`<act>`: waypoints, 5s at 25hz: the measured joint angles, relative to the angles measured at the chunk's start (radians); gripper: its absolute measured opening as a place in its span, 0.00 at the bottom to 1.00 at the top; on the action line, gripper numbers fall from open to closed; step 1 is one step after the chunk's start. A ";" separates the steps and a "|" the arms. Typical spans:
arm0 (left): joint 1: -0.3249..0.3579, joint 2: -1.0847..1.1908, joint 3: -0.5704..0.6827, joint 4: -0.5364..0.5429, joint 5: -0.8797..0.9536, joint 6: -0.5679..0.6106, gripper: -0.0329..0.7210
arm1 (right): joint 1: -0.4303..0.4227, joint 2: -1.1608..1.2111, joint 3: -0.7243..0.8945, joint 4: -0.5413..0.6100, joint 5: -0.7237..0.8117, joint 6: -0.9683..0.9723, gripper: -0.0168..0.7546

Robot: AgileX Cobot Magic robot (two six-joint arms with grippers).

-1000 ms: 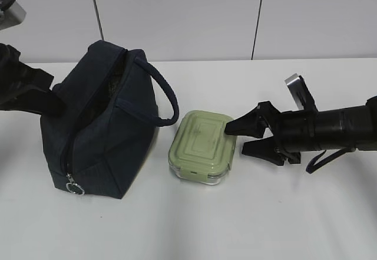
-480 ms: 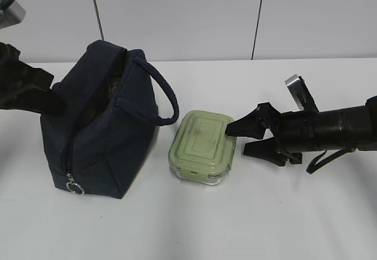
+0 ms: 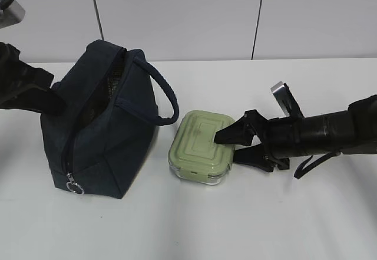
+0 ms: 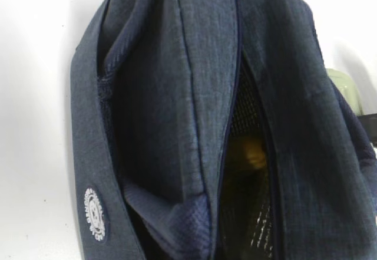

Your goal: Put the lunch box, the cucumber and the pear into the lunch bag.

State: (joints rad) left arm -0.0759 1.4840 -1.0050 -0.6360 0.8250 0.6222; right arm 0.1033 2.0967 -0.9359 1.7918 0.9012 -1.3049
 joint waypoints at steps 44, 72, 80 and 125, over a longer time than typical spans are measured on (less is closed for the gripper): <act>0.000 0.000 0.000 -0.019 0.010 0.000 0.02 | 0.388 -0.209 -0.663 -0.460 -0.235 0.170 0.50; 0.000 0.000 0.000 -0.039 -0.002 0.000 0.02 | 0.476 -0.015 -0.745 -1.258 -0.254 0.814 0.49; 0.000 0.000 0.000 -0.049 -0.002 0.000 0.02 | 0.476 -0.007 -0.779 -1.302 -0.195 0.840 0.61; -0.176 0.116 -0.133 -0.023 0.045 -0.079 0.02 | 0.420 -0.393 -0.334 -1.500 -0.249 1.176 0.04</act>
State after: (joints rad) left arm -0.2523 1.6005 -1.1375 -0.6585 0.8696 0.5437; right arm 0.5236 1.7034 -1.2702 0.2920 0.6523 -0.1292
